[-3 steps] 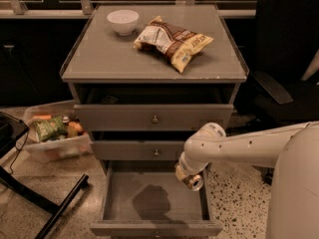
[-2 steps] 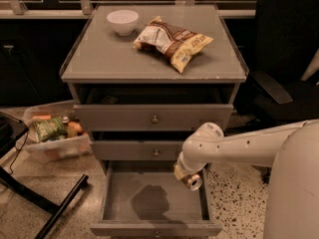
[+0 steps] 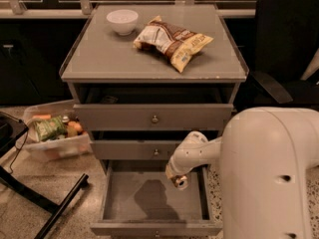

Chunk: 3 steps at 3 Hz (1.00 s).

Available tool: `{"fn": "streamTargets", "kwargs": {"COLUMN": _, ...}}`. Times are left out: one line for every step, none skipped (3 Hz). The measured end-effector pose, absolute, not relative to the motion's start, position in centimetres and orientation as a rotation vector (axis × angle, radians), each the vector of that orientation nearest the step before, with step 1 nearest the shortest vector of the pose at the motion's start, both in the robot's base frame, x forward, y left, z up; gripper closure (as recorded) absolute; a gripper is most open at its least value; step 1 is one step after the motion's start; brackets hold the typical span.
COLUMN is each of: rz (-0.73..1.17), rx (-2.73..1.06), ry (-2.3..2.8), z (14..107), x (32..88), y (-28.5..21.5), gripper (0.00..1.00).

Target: Place orange can into bottom drawer

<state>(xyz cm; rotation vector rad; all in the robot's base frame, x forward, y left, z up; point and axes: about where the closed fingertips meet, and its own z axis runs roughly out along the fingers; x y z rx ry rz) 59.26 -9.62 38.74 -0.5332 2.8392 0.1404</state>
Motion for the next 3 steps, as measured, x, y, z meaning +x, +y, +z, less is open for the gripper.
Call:
{"fn": "streamTargets", "kwargs": {"rz": 0.205, "rx": -0.501, "ry": 2.872, "z": 32.5, "x": 60.7, "y": -7.2, "gripper": 1.0}}
{"fn": "streamTargets", "kwargs": {"rz": 0.274, "rx": -0.511, "ry": 2.91, "z": 26.1, "x": 61.3, "y": -5.0, "gripper": 1.0}}
{"fn": "streamTargets", "kwargs": {"rz": 0.327, "rx": -0.506, "ry": 2.946, "z": 20.1, "x": 61.6, "y": -3.9, "gripper": 1.0}}
